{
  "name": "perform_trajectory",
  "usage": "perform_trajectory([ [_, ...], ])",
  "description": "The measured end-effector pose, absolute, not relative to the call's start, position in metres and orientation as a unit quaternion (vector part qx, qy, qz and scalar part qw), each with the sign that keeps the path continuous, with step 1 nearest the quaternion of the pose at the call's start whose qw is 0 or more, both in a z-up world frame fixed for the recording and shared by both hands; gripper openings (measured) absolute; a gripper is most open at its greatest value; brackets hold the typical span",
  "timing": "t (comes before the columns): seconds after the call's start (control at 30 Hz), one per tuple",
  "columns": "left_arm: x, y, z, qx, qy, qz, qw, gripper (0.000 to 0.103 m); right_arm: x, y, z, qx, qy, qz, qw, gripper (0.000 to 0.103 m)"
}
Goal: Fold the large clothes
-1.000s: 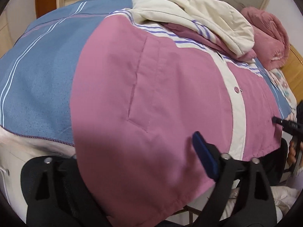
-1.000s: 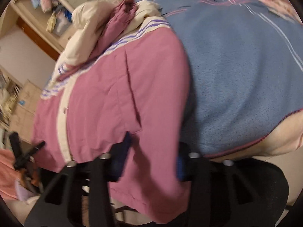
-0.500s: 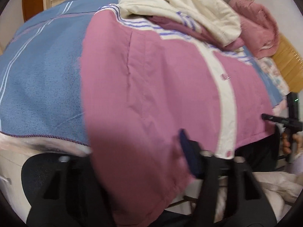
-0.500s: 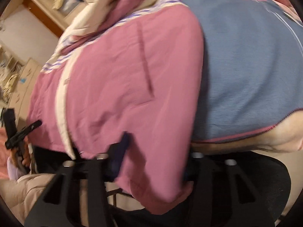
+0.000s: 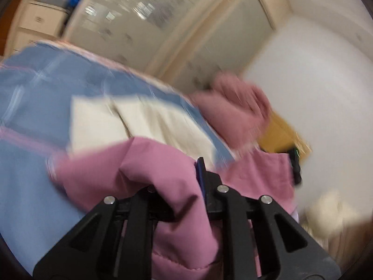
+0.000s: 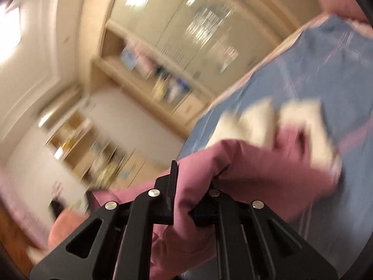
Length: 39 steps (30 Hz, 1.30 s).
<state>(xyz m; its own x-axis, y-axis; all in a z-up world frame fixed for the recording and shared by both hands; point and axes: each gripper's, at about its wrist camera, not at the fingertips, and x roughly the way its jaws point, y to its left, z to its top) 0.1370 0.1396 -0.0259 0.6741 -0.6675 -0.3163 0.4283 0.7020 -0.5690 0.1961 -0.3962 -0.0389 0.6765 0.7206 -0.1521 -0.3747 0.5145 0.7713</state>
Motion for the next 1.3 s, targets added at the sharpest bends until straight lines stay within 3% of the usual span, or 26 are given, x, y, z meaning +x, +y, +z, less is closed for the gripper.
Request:
perform_trajectory([
  [0.1, 0.227, 0.176, -0.025, -0.299, 0.269, -0.203, 0.893, 0.023, 0.277, -0.416, -0.044, 0.418, 0.251, 0.226, 0.843, 0.01],
  [0.17, 0.287, 0.205, -0.051, -0.377, 0.296, -0.18, 0.859, 0.05, 0.326, -0.419, -0.062, 0.431, 0.27, 0.178, 0.842, 0.012],
  [0.2, 0.315, 0.214, -0.069, -0.393, 0.309, -0.171, 0.849, 0.071, 0.348, -0.422, -0.076, 0.437, 0.288, 0.157, 0.837, 0.015],
  [0.27, 0.344, 0.223, -0.104, -0.414, 0.336, -0.124, 0.837, 0.074, 0.377, -0.426, -0.107, 0.459, 0.329, 0.14, 0.813, 0.023],
  [0.33, 0.36, 0.233, -0.137, -0.451, 0.354, -0.106, 0.813, 0.087, 0.394, -0.428, -0.139, 0.491, 0.352, 0.145, 0.784, 0.041],
  [0.43, 0.353, 0.262, -0.163, -0.506, 0.304, -0.097, 0.801, 0.091, 0.408, -0.443, -0.172, 0.534, 0.363, 0.176, 0.743, 0.045],
  [0.53, 0.333, 0.272, -0.159, -0.489, 0.267, -0.046, 0.829, 0.092, 0.41, -0.459, -0.182, 0.565, 0.357, 0.21, 0.714, 0.046],
  [0.67, 0.312, 0.203, -0.104, -0.274, 0.23, 0.003, 0.934, 0.092, 0.399, -0.475, -0.16, 0.551, 0.34, 0.205, 0.734, 0.055],
  [0.77, 0.303, 0.127, -0.079, -0.088, 0.204, 0.033, 0.974, 0.094, 0.39, -0.475, -0.137, 0.524, 0.328, 0.174, 0.766, 0.072],
  [0.8, 0.306, 0.104, -0.078, -0.049, 0.206, 0.036, 0.977, 0.094, 0.384, -0.474, -0.128, 0.498, 0.322, 0.138, 0.793, 0.089],
  [0.87, 0.301, 0.066, -0.08, -0.005, 0.211, 0.02, 0.977, 0.094, 0.367, -0.468, -0.101, 0.425, 0.284, 0.057, 0.858, 0.099],
  [1.07, 0.305, 0.027, -0.093, 0.013, 0.228, 0.003, 0.974, 0.095, 0.351, -0.361, -0.047, 0.158, 0.275, 0.026, 0.948, 0.099],
  [1.2, 0.305, 0.033, -0.113, -0.004, 0.252, 0.0, 0.968, 0.095, 0.339, -0.28, -0.057, -0.002, 0.294, 0.051, 0.954, 0.099],
  [1.3, 0.322, 0.038, -0.134, -0.006, 0.278, 0.006, 0.961, 0.095, 0.359, -0.25, -0.081, -0.057, 0.323, 0.037, 0.944, 0.099],
])
